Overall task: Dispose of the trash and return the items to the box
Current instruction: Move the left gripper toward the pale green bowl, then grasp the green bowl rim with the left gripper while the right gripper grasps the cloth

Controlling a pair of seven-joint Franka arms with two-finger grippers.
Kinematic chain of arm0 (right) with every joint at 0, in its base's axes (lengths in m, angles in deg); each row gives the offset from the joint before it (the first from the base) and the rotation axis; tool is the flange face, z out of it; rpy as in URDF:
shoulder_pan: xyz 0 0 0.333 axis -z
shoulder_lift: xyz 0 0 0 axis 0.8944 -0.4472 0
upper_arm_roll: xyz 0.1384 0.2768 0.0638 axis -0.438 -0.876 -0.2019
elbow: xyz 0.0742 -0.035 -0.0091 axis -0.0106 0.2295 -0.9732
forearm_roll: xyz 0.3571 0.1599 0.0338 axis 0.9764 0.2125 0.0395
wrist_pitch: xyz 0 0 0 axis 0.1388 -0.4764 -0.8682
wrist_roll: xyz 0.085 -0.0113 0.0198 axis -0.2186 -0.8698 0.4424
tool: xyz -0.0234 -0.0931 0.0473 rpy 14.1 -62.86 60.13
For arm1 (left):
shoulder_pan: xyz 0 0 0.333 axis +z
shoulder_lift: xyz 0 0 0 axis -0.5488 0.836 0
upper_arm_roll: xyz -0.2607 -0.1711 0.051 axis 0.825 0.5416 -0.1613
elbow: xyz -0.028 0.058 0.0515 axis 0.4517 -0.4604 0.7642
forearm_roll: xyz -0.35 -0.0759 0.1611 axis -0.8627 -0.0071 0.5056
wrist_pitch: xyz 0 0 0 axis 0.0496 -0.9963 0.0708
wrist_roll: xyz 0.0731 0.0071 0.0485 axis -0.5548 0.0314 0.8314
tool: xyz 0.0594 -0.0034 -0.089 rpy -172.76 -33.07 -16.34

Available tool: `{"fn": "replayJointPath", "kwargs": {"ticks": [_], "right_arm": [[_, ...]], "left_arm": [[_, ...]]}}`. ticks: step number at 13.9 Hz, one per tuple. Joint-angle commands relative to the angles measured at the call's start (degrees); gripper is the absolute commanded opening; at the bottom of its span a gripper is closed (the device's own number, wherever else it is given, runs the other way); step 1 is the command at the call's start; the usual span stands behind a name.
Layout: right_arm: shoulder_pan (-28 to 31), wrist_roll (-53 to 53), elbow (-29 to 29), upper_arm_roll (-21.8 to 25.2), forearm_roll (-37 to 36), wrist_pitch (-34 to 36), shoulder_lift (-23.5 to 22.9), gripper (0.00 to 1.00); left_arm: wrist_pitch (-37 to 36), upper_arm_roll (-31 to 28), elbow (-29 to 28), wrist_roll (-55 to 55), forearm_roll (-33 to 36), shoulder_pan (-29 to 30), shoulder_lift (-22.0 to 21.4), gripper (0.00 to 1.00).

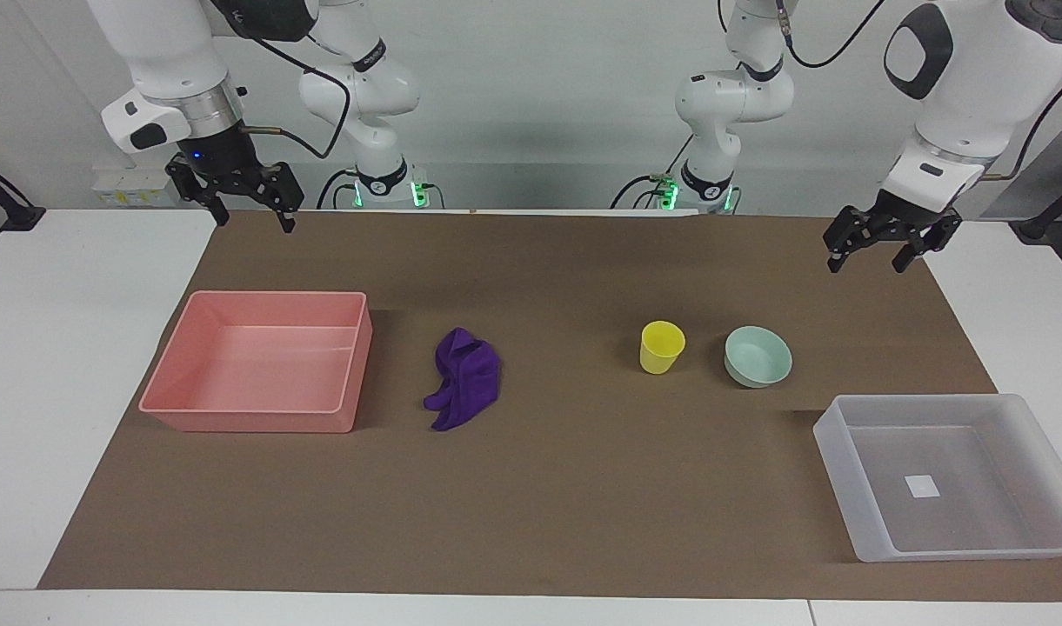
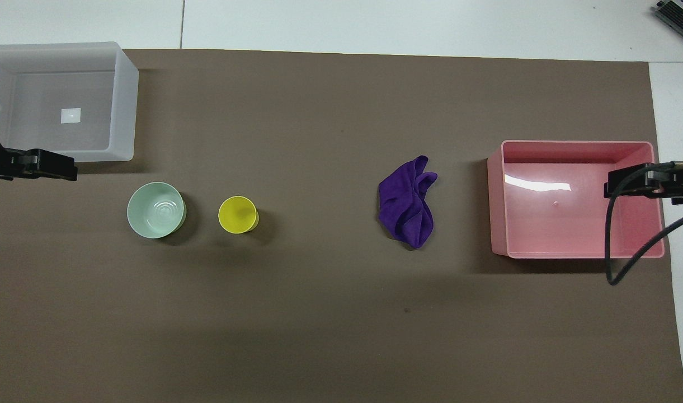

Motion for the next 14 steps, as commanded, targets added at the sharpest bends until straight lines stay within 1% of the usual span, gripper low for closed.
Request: {"fn": "replayJointPath", "kwargs": {"ticks": [1, 5, 7, 8, 11, 13, 14], "right_arm": [[0.3, 0.1, 1.2, -0.6, 0.0, -1.2, 0.6, 1.0], [-2.7, 0.5, 2.0, -0.6, 0.0, -4.8, -0.2, 1.0], [-4.1, 0.8, 2.1, -0.6, 0.0, -7.0, -1.5, 1.0], [-5.5, 1.5, 2.2, -0.6, 0.0, -8.7, -2.7, 1.0], [-10.0, 5.2, 2.9, -0.6, 0.3, -15.7, -8.4, 1.0], [-12.2, 8.1, 3.5, -0.6, 2.5, -20.1, -12.3, 1.0], [-13.2, 8.8, 4.3, -0.6, 3.3, -22.9, -14.0, 1.0]], "left_arm": [[6.3, -0.2, -7.4, -0.1, -0.4, -0.4, -2.7, 1.0], [17.3, -0.1, -16.7, 0.3, -0.4, -0.4, -2.1, 1.0], [22.7, -0.1, -20.6, 0.5, -0.4, -0.4, -1.2, 1.0], [25.8, 0.0, -22.4, 0.5, -0.4, -0.5, -0.1, 1.0], [36.3, 0.0, -27.6, 0.6, -0.4, -0.6, 3.2, 1.0], [40.0, 0.1, -29.7, 0.7, -0.4, -0.6, 4.8, 1.0], [41.1, 0.1, -29.9, 1.1, -0.4, -0.8, 6.4, 1.0]]}}
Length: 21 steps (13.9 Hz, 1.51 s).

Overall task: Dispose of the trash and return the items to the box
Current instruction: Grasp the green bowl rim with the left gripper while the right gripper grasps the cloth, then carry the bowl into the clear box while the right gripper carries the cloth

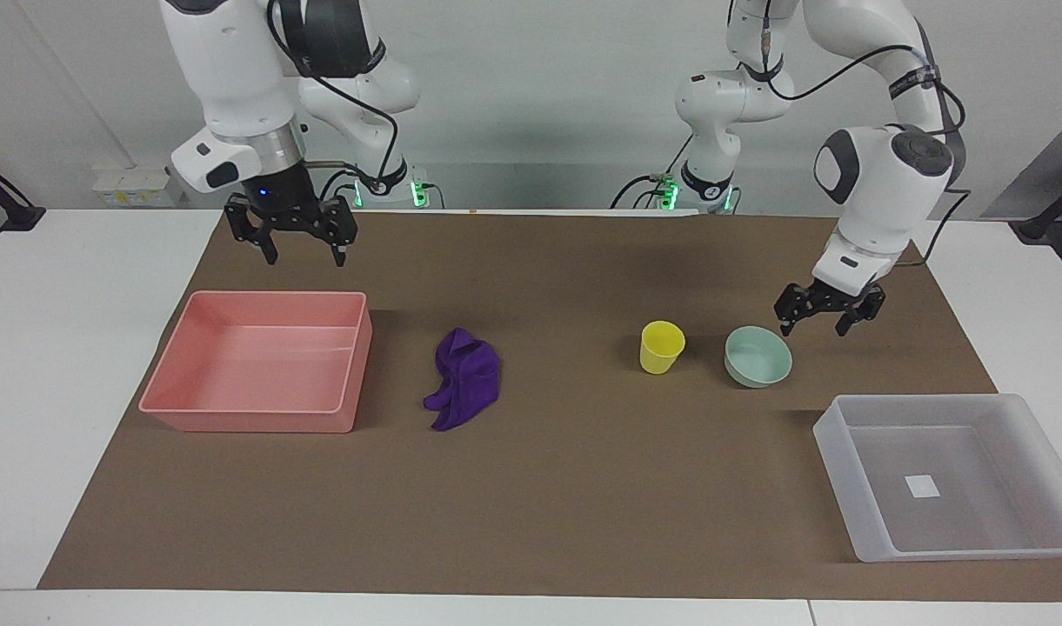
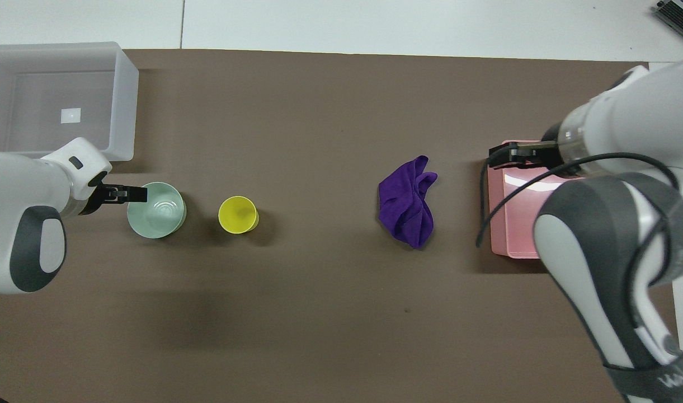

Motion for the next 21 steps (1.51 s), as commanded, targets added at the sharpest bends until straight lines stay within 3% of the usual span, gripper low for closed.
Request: {"fn": "replayJointPath", "kwargs": {"ticks": [1, 2, 3, 4, 5, 6, 11, 14, 15, 17, 21], "right_arm": [[-2.1, 1.8, 2.2, -0.2, 2.3, -7.0, -4.2, 1.0], [-2.9, 1.8, 3.4, -0.2, 2.4, -9.9, -5.7, 1.0], [-3.6, 1.8, 4.3, -0.2, 2.4, -12.9, -7.4, 1.0], [-4.3, 1.7, 5.4, -0.2, 2.8, -15.3, -8.7, 1.0], [-4.9, 1.7, 6.4, -0.3, 3.1, -17.1, -9.6, 1.0], [-5.6, 1.7, 7.7, -0.3, 3.2, -18.7, -10.4, 1.0], [-8.4, 1.7, 12.7, -0.4, 4.5, -27.5, -14.0, 1.0], [-8.5, 0.7, 15.2, -0.6, 4.6, -29.0, -14.1, 1.0], [-8.5, 0.2, 15.8, -0.6, 4.6, -29.0, -14.1, 0.89], [-8.6, 0.7, 16.0, -0.6, 4.8, -28.4, -14.1, 0.0], [-8.6, 5.1, 15.1, -1.4, 5.1, -27.6, -13.3, 0.0]], "left_arm": [[5.3, -0.3, -3.0, 1.1, -0.4, -1.8, 2.3, 1.0], [7.7, -0.2, -4.6, 1.1, -0.4, -2.0, 2.5, 1.0], [8.8, -0.3, -5.6, 1.0, -0.4, -2.0, 2.6, 0.85], [8.5, -0.2, -5.8, 1.0, -0.4, -1.9, 2.5, 0.56], [8.0, -0.2, -5.8, 0.7, -0.4, -1.7, 2.4, 0.17], [7.8, -0.2, -5.8, 0.6, -0.4, -1.7, 2.4, 0.0], [1.4, -0.4, -2.9, -0.3, -0.4, -1.2, 0.0, 0.0], [-7.3, -0.6, 5.1, -1.0, -0.4, -0.5, -0.3, 0.0], [-9.0, -0.6, 7.6, -1.7, -0.4, 0.4, 0.0, 0.0], [-8.3, -0.6, 11.2, -3.9, -0.4, 1.5, 1.7, 0.0], [-9.6, -0.7, 24.7, -4.7, 0.0, 4.1, 10.9, 0.0]]}}
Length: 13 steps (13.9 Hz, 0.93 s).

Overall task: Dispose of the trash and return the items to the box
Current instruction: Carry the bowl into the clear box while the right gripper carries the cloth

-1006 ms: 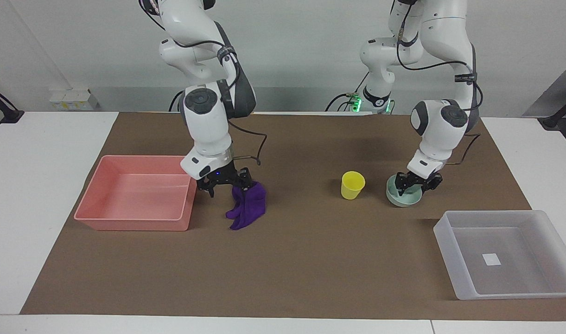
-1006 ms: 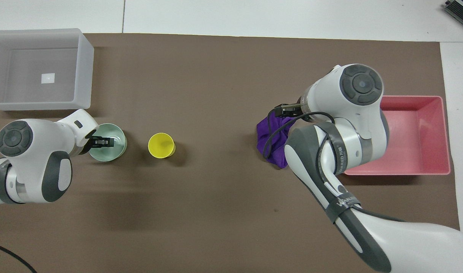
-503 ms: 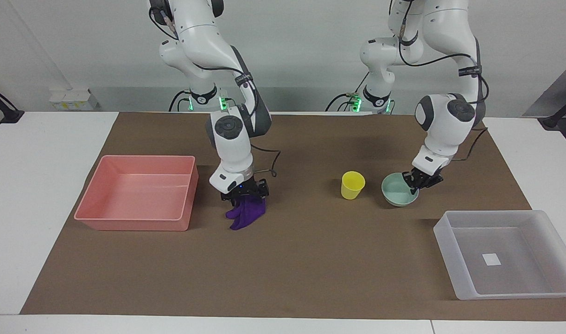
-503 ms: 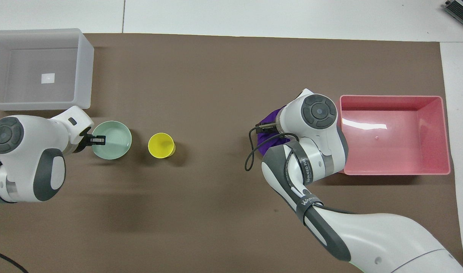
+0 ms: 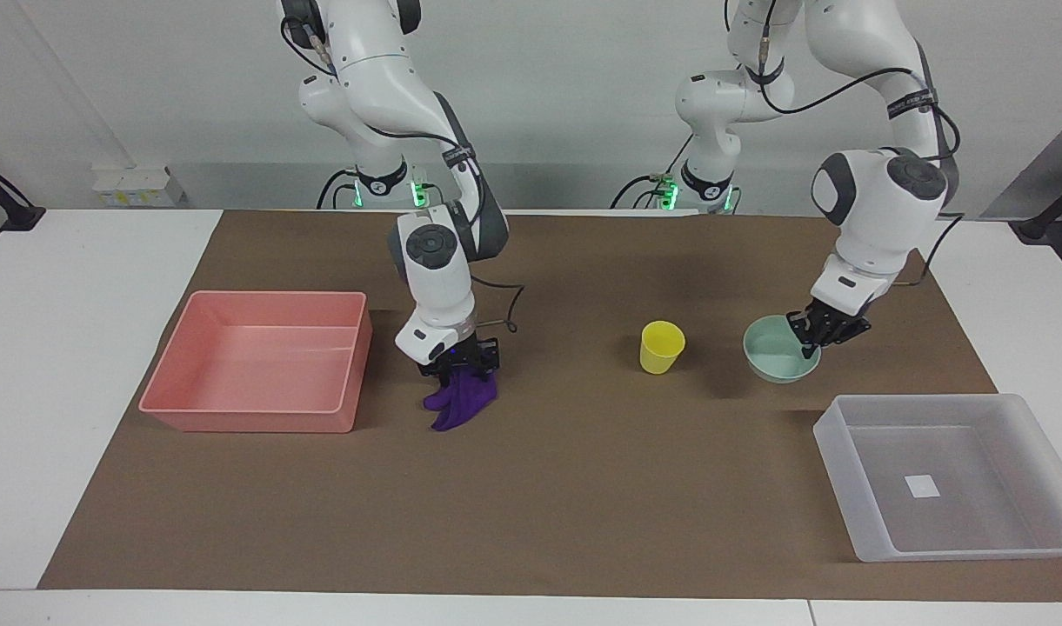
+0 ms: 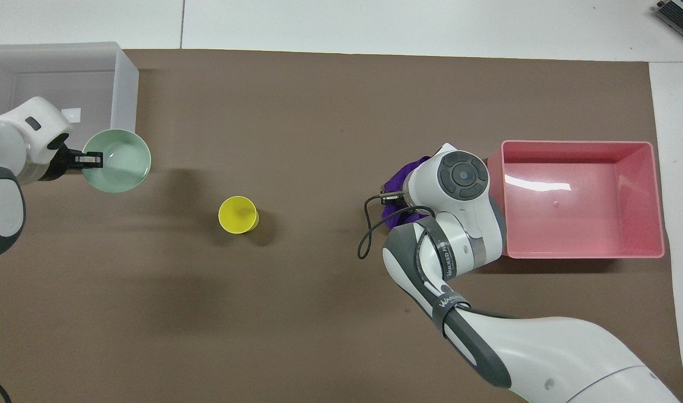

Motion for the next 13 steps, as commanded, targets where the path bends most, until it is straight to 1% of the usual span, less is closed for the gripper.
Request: {"fn": "replayJointPath", "kwargs": {"ticks": [1, 4, 5, 6, 8, 9, 11, 12, 13], "right_arm": [[0.6, 1.5, 0.0, -0.9, 1.7, 1.2, 1.7, 0.0], [0.9, 3.8, -3.1, -0.7, 2.5, 6.0, 4.8, 0.0], [1.1, 4.6, -3.8, -0.6, 2.5, 7.3, 6.3, 0.0], [1.5, 4.8, -4.5, -0.3, 2.4, 8.7, 8.2, 0.0], [3.8, 4.3, -5.8, 0.0, 1.6, 11.8, 11.6, 0.0], [5.2, 4.1, -6.2, 0.0, 1.3, 13.1, 13.2, 0.0], [8.5, 1.9, -6.3, 0.1, 1.1, 15.7, 15.8, 0.0], [11.0, -0.5, -6.3, 0.0, 0.9, 17.1, 16.6, 0.0], [14.4, -5.0, -6.1, 0.0, 0.7, 18.2, 17.3, 0.0]], "left_arm": [[-3.3, 0.2, 13.2, -1.7, 1.0, 3.0, 9.6, 0.0], [-8.8, 0.2, 28.2, -1.8, 1.9, 4.7, 19.7, 0.0], [-9.6, 0.4, 32.8, -1.8, 1.9, 5.6, 22.9, 0.0], [-10.2, 0.4, 37.0, -1.8, 1.9, 6.1, 26.0, 0.0], [-10.0, 0.9, 42.3, -1.8, 1.8, 7.9, 30.7, 0.0], [-9.5, 0.9, 43.7, -1.8, 1.8, 8.4, 32.6, 0.0], [-7.8, 0.9, 43.4, -1.8, 1.7, 9.8, 33.7, 0.0], [-7.6, 0.9, 43.3, -1.8, 1.6, 9.8, 34.2, 0.0], [-7.4, 0.8, 43.2, -1.8, 1.7, 10.0, 35.1, 0.0]]}}
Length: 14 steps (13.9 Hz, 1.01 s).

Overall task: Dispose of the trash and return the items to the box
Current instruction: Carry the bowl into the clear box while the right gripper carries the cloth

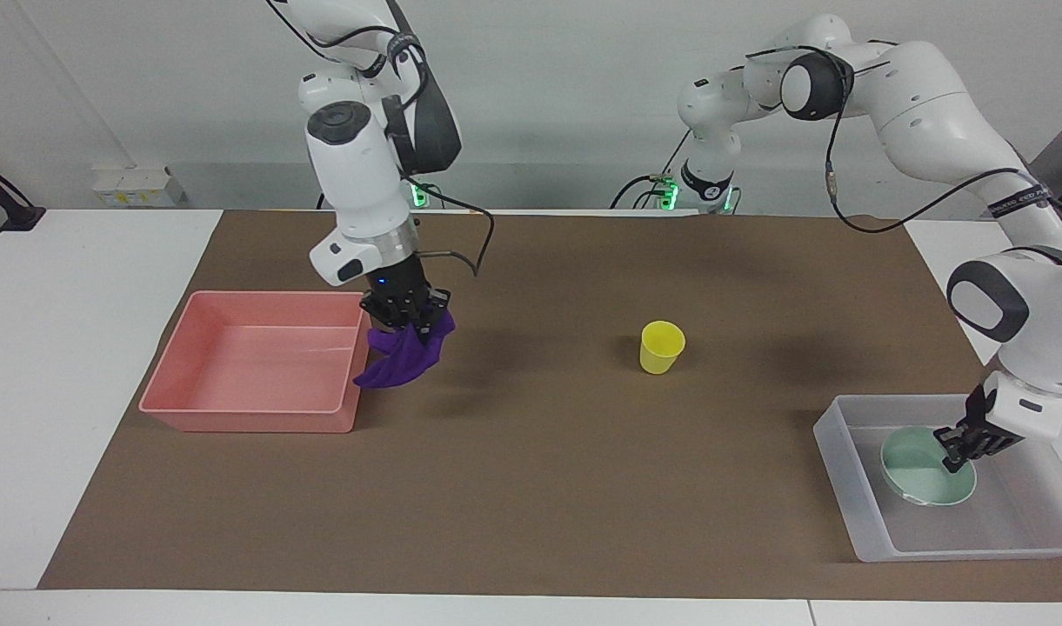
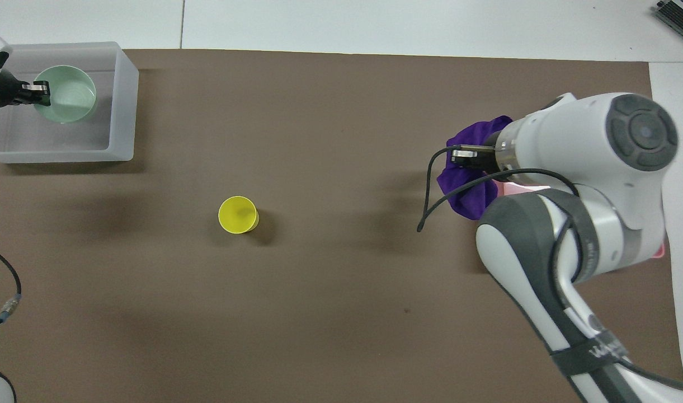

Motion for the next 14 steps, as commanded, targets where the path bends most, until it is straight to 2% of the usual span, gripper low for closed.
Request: {"fn": "replayJointPath", "kwargs": {"ticks": [1, 4, 7, 9, 11, 14], "right_arm": [[7.8, -10.1, 1.0, -0.6, -0.2, 2.0, 1.5, 0.0], [14.3, -18.4, 6.2, -0.6, -0.2, 0.4, 2.7, 0.0], [20.4, -25.7, 10.8, -0.6, -0.2, -4.5, 2.0, 0.0], [21.4, -25.9, 14.2, -0.7, -0.1, -8.1, 1.9, 0.0], [21.6, -25.8, 16.0, -0.7, 0.8, -11.6, -0.8, 0.0], [21.5, -25.5, 17.6, -0.7, 0.9, -14.2, -2.9, 0.0]], "left_arm": [[0.2, 0.6, 2.5, -0.5, 0.7, 1.0, 3.0, 0.0], [2.5, 0.6, -0.4, -0.5, 0.4, 1.6, 3.4, 0.0], [2.4, 0.7, -1.5, -1.1, 0.1, 2.0, 2.8, 0.02], [2.3, 0.6, -2.0, -2.1, 0.1, 1.8, 2.3, 0.6], [2.1, 0.6, -2.0, -3.3, 0.2, 1.3, 1.0, 1.0], [0.6, 0.6, -4.2, -6.9, 0.1, 0.4, -4.0, 1.0]]}}
